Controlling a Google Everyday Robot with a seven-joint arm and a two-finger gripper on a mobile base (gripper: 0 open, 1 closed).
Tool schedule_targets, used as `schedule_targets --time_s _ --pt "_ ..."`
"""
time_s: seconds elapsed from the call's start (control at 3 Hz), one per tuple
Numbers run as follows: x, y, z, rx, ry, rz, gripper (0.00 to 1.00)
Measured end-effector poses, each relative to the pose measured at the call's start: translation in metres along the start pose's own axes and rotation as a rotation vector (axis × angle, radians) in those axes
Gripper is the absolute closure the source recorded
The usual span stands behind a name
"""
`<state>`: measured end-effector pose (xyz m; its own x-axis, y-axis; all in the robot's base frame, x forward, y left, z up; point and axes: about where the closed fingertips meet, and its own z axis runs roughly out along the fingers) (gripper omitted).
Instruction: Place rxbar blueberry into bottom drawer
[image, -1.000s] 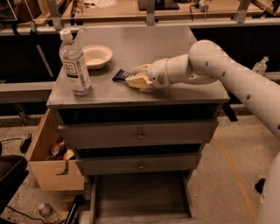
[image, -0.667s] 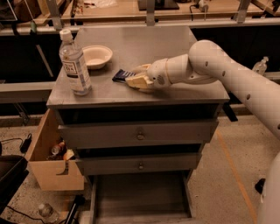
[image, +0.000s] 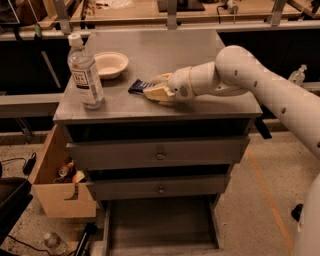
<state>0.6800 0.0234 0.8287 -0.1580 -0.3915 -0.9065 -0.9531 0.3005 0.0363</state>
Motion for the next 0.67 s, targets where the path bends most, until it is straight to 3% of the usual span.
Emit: schedule_targets --time_s 0.67 --pt "0.0 0.0001 -0.0001 0.0 0.0 0.0 1.0"
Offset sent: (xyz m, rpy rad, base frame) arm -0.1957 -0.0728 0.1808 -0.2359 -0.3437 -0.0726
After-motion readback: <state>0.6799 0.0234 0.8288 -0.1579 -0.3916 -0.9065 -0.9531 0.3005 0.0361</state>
